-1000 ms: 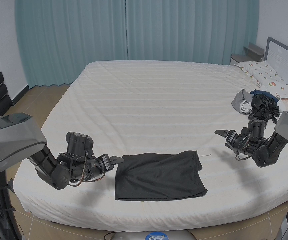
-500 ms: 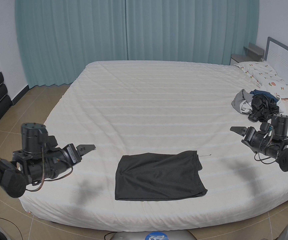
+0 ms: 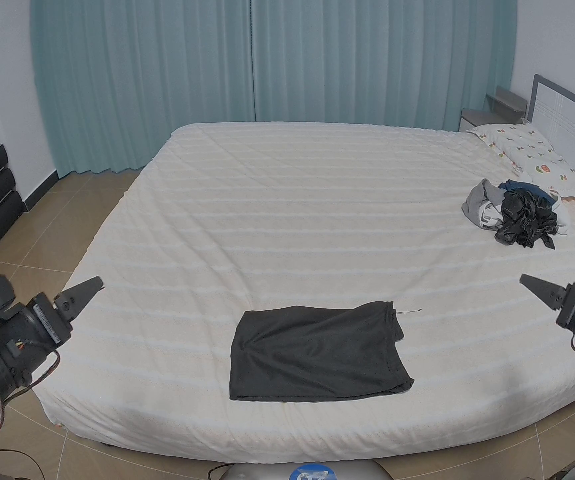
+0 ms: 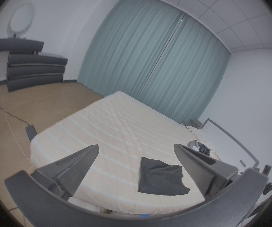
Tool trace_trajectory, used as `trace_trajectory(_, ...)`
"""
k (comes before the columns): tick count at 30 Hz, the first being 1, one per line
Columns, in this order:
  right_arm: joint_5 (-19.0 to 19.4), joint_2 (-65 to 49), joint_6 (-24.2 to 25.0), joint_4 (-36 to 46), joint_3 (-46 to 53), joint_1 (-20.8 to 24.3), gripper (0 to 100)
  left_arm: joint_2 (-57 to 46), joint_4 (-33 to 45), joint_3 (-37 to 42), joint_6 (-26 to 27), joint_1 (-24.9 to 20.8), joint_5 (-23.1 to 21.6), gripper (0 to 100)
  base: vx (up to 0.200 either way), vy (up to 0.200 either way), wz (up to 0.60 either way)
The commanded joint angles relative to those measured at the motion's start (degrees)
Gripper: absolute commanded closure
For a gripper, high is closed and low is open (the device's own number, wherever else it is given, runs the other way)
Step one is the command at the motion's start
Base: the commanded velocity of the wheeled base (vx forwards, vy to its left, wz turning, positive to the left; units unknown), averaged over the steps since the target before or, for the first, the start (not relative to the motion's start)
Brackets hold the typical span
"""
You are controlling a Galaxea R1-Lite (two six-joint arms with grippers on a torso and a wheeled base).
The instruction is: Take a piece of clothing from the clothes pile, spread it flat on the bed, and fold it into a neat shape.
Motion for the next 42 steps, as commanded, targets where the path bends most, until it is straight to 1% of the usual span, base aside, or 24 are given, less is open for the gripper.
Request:
trace_trajectory(1,1.0,-25.2,-8.6,15.9,3.9,1.3,0,-18.4,7.4,5.7,7.7,0.2,7.2,0,0.000,0.000,0.00)
trace_trajectory(2,1.0,-25.2,-8.6,15.9,3.9,1.3,0,-18.4,7.4,5.7,7.7,0.2,7.2,0,0.000,0.000,0.00)
trace_trajectory(4,1.4,-34.3,-12.1,25.4,4.4,5.6,0,-23.6,11.8,5.7,10.8,0.3,8.9,0,0.000,0.000,0.00)
trace_trajectory(7,1.2,-42.8,-13.5,35.8,4.3,10.8,0,-28.0,17.6,5.7,14.2,0.2,12.9,0,0.000,0.000,0.00)
trace_trajectory(8,1.2,-43.2,-13.6,36.3,4.3,10.9,0,-28.1,17.9,5.7,14.4,0.2,13.0,0,0.000,0.000,0.00)
trace_trajectory(9,1.2,-46.7,-14.6,41.2,4.1,12.1,0,-30.5,20.1,5.7,15.5,0.2,13.8,0,0.000,0.000,0.00)
trace_trajectory(10,1.2,-46.7,-14.6,41.2,4.1,12.1,0,-30.5,20.1,5.7,15.5,0.2,13.8,0,0.000,0.000,0.00)
trace_trajectory(11,1.1,-50.1,-15.5,45.6,4.2,12.2,0,-33.3,21.9,5.7,15.6,0.2,13.8,0,0.000,0.000,0.00)
trace_trajectory(15,1.0,-56.7,-15.8,49.8,4.4,12.2,0,-39.4,24.3,6.0,16.8,0.6,14.5,0,0.000,0.000,0.00)
trace_trajectory(16,1.0,-57.1,-15.8,50.0,4.4,12.1,0,-39.8,24.5,6.0,17.0,0.7,14.5,0,0.000,0.000,0.00)
trace_trajectory(18,-0.6,-58.2,-16.2,50.4,4.7,11.1,0,-43.5,27.4,6.4,19.4,1.6,14.5,0,0.000,0.000,0.00)
trace_trajectory(23,-10.3,-58.3,-18.1,49.3,5.6,10.6,0,-52.6,33.4,6.6,23.7,3.6,14.5,0,0.000,0.000,0.00)
trace_trajectory(24,-11.3,-58.3,-18.3,49.0,5.9,10.6,0,-53.4,34.0,6.7,24.1,3.7,14.5,0,0.000,0.000,0.00)
trace_trajectory(25,-12.0,-58.3,-18.3,48.7,6.2,10.6,0,-53.9,34.4,7.0,24.5,3.7,14.5,0,0.000,0.000,0.00)
trace_trajectory(27,-17.6,-58.2,-18.2,45.3,8.9,10.5,0,-54.2,33.5,9.0,24.6,3.9,14.9,0,0.000,0.000,0.00)
trace_trajectory(28,-18.7,-58.3,-17.8,44.1,9.5,10.5,0,-54.2,32.7,9.5,24.6,3.9,14.8,0,0.000,0.000,0.00)
trace_trajectory(31,-19.9,-58.3,-17.8,40.7,10.8,10.6,0,-54.2,29.8,12.4,25.1,3.9,14.7,0,0.000,0.000,0.00)
trace_trajectory(32,-20.5,-58.2,-17.9,39.0,11.3,10.2,0,-54.2,26.6,15.3,26.0,3.9,14.6,0,0.000,0.000,0.00)
trace_trajectory(34,-20.5,-58.3,-17.9,38.8,11.6,9.3,0,-54.2,26.3,15.6,26.1,3.9,14.6,0,0.000,0.000,0.00)
trace_trajectory(35,-20.3,-59.3,-17.9,39.0,11.4,6.4,0,-54.2,26.1,15.6,25.8,3.9,14.6,0,0.000,0.000,0.00)
trace_trajectory(36,-19.1,-61.3,-18.2,39.9,11.1,3.4,0,-54.2,26.1,15.6,25.9,3.9,14.5,0,0.000,0.000,0.00)
trace_trajectory(37,-18.4,-63.0,-18.1,40.2,11.0,2.5,0,-54.2,26.2,15.6,26.0,3.9,14.5,0,0.000,0.000,0.00)
trace_trajectory(39,-18.1,-63.8,-18.4,39.6,11.1,3.8,0,-54.2,26.6,15.6,26.2,3.9,14.4,0,0.000,0.000,0.00)
trace_trajectory(42,-18.4,-63.8,-17.7,39.6,11.3,3.5,0,-54.2,27.6,15.6,25.8,3.9,14.3,0,0.000,0.000,0.00)
